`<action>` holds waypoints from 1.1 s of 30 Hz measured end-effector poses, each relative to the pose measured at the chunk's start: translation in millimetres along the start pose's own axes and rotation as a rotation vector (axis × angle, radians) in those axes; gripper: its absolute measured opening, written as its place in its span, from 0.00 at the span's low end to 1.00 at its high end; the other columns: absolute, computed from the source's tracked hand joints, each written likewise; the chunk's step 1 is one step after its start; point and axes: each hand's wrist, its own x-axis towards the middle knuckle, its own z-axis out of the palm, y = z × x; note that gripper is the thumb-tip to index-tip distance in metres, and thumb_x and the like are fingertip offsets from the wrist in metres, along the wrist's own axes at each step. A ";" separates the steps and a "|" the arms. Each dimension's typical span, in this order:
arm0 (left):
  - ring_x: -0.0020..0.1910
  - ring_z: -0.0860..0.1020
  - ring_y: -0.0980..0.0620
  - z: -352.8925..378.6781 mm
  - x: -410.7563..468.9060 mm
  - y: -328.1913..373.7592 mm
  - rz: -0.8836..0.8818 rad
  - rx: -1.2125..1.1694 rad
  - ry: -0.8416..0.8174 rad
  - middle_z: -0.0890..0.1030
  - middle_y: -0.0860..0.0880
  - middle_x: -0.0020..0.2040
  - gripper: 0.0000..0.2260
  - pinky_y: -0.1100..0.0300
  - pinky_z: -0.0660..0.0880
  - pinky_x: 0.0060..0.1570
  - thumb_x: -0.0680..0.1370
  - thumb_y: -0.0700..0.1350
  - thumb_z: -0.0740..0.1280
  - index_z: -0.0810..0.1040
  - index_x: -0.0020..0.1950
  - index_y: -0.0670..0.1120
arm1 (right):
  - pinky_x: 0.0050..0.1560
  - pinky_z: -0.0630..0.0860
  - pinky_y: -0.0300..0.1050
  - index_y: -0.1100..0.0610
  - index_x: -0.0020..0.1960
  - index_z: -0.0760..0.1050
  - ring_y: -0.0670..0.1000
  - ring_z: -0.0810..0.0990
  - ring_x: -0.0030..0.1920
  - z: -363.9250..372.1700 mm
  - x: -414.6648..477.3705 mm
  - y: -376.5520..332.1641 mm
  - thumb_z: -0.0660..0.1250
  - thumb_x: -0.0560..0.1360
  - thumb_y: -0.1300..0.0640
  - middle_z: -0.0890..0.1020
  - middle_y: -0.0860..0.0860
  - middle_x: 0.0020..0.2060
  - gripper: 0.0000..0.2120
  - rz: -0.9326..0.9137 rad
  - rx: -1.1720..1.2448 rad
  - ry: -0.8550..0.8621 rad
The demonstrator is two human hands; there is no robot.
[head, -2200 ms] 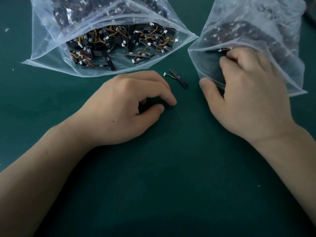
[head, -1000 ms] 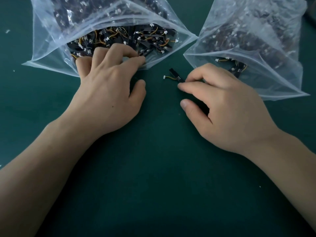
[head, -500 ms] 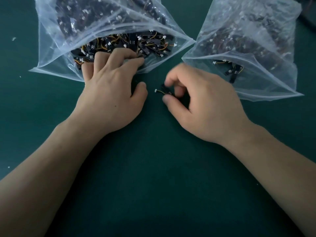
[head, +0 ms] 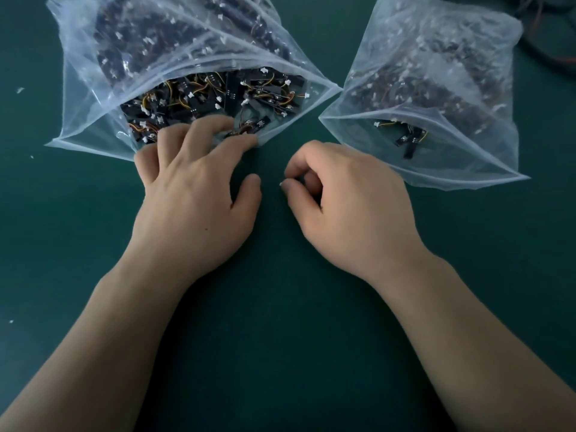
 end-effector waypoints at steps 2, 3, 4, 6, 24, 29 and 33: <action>0.78 0.59 0.48 0.1 -2.2 3.0 0.001 0.025 -0.024 0.66 0.52 0.81 0.24 0.49 0.50 0.73 0.80 0.57 0.57 0.72 0.77 0.57 | 0.36 0.74 0.43 0.45 0.49 0.78 0.44 0.77 0.39 -2.4 -0.4 2.1 0.70 0.79 0.47 0.77 0.41 0.36 0.02 0.012 0.065 -0.003; 0.78 0.59 0.48 0.3 -3.1 4.1 0.004 0.036 -0.032 0.66 0.52 0.81 0.25 0.47 0.50 0.74 0.81 0.57 0.56 0.72 0.77 0.57 | 0.35 0.74 0.41 0.45 0.49 0.79 0.43 0.78 0.39 -3.3 -1.0 2.9 0.70 0.78 0.47 0.78 0.41 0.36 0.02 0.023 0.099 -0.001; 0.79 0.60 0.48 0.0 -3.5 4.6 0.004 0.041 -0.038 0.66 0.53 0.81 0.25 0.45 0.50 0.74 0.81 0.57 0.56 0.71 0.78 0.57 | 0.35 0.74 0.40 0.44 0.49 0.79 0.43 0.78 0.39 -3.7 -1.7 2.9 0.71 0.78 0.47 0.79 0.40 0.36 0.02 0.033 0.125 -0.001; 0.78 0.61 0.49 -0.9 -3.3 4.5 0.007 0.040 -0.039 0.67 0.56 0.81 0.25 0.43 0.51 0.74 0.81 0.56 0.55 0.71 0.78 0.56 | 0.35 0.73 0.39 0.44 0.49 0.79 0.43 0.78 0.39 -4.3 -1.7 2.0 0.71 0.78 0.47 0.80 0.40 0.36 0.02 0.041 0.141 -0.002; 0.48 0.81 0.59 -10.8 -7.1 8.8 -0.024 -0.368 0.258 0.78 0.70 0.47 0.08 0.36 0.76 0.62 0.78 0.47 0.71 0.84 0.56 0.54 | 0.34 0.69 0.39 0.45 0.46 0.79 0.43 0.78 0.37 -7.4 -4.1 2.7 0.71 0.77 0.50 0.80 0.40 0.34 0.02 0.056 0.236 -0.031; 0.45 0.80 0.62 -10.9 -8.4 9.4 -0.035 -0.414 0.235 0.80 0.67 0.41 0.04 0.36 0.77 0.59 0.77 0.46 0.71 0.84 0.49 0.54 | 0.35 0.72 0.42 0.47 0.48 0.79 0.46 0.78 0.34 -7.3 -6.2 5.5 0.70 0.77 0.55 0.78 0.38 0.32 0.03 0.059 0.348 -0.005; 0.46 0.77 0.56 -8.7 -7.6 6.8 -0.035 -0.371 0.224 0.77 0.64 0.45 0.08 0.34 0.75 0.57 0.78 0.43 0.67 0.84 0.52 0.51 | 0.37 0.70 0.35 0.50 0.52 0.81 0.43 0.79 0.36 -7.6 -6.8 9.8 0.69 0.78 0.60 0.77 0.36 0.35 0.06 0.044 0.340 0.047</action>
